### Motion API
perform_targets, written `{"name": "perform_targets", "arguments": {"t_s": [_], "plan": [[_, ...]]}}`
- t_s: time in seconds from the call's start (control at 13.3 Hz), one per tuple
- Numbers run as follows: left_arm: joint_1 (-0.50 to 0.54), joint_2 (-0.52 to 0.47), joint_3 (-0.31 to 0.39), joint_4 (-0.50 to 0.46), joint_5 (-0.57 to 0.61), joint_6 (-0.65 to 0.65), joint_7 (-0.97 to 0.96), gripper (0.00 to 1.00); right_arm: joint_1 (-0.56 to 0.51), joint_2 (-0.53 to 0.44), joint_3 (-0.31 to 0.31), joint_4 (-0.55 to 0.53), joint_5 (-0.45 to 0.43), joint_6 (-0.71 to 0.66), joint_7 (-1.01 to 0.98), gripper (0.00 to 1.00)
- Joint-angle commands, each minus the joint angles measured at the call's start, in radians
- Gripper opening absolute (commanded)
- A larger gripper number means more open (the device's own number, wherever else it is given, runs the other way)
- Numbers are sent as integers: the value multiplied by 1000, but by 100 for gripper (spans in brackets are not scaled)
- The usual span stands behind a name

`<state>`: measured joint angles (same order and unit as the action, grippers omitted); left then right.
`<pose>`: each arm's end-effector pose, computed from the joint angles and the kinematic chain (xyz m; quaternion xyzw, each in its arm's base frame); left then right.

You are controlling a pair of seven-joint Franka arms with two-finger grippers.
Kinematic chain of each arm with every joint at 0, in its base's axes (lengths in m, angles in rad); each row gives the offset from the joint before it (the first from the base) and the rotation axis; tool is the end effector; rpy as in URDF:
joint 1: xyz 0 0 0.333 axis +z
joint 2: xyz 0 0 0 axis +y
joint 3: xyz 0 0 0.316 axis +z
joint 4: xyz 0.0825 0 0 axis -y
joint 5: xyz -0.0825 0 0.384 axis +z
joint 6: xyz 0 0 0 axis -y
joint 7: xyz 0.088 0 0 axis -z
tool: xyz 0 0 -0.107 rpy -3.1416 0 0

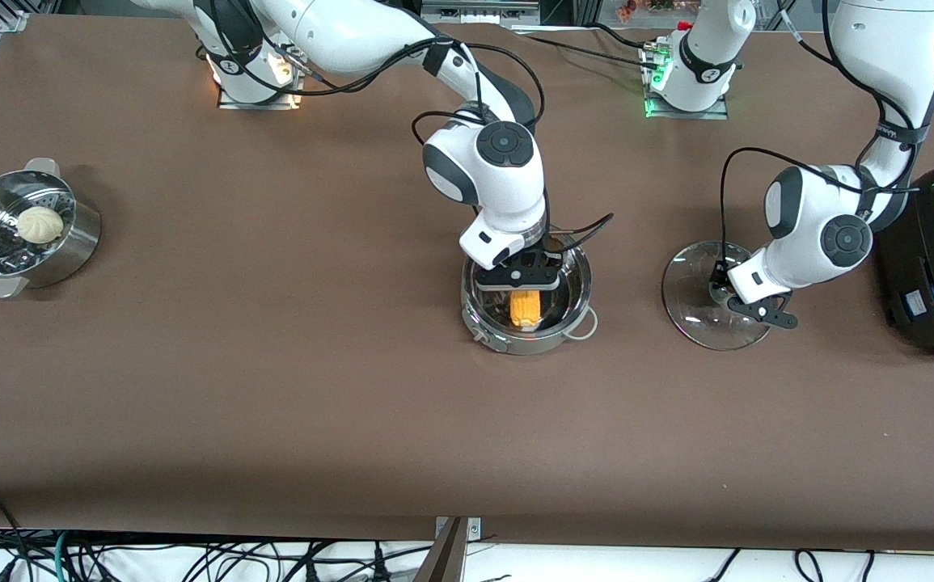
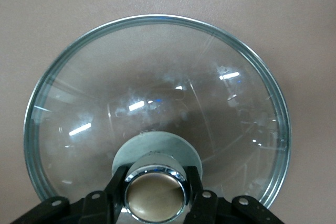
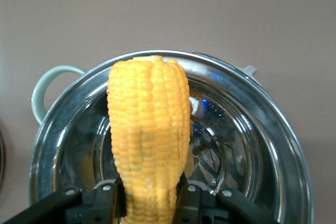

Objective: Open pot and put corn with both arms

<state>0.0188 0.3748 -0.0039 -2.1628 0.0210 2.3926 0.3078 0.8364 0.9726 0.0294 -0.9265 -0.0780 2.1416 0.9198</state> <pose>0.5500 0.0083 0.2091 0.9855 -0.1536 -0.0724 0.0059 0.5342 0.6074 0.3145 -0.9922 0.0177 -0.0945 0.0793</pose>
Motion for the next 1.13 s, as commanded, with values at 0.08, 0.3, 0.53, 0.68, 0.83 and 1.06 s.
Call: {"name": "perform_targets", "arguments": {"t_s": [0.08, 0.3, 0.53, 0.68, 0.83, 1.06], "plan": [[-3, 0, 2, -20, -29, 3, 24, 59, 4, 37, -5, 40, -13, 3, -36, 19], [-2, -26, 4, -18, -27, -16, 31, 100, 7, 40, -3, 21, -14, 14, -51, 36], [-2, -69, 25, 12, -26, -81, 34, 100, 9, 40, -5, 2, -16, 37, -58, 59], [-3, -79, 47, 73, -21, -139, 36, 100, 9, 38, -5, 0, -17, 35, -58, 100], [-3, -92, 64, 154, -16, -212, 36, 100, 10, 28, -3, 0, -17, 24, -58, 100], [-2, -103, 65, 322, -20, -458, 11, 100, 9, 3, -5, 3, -17, -46, -59, 100]]}}
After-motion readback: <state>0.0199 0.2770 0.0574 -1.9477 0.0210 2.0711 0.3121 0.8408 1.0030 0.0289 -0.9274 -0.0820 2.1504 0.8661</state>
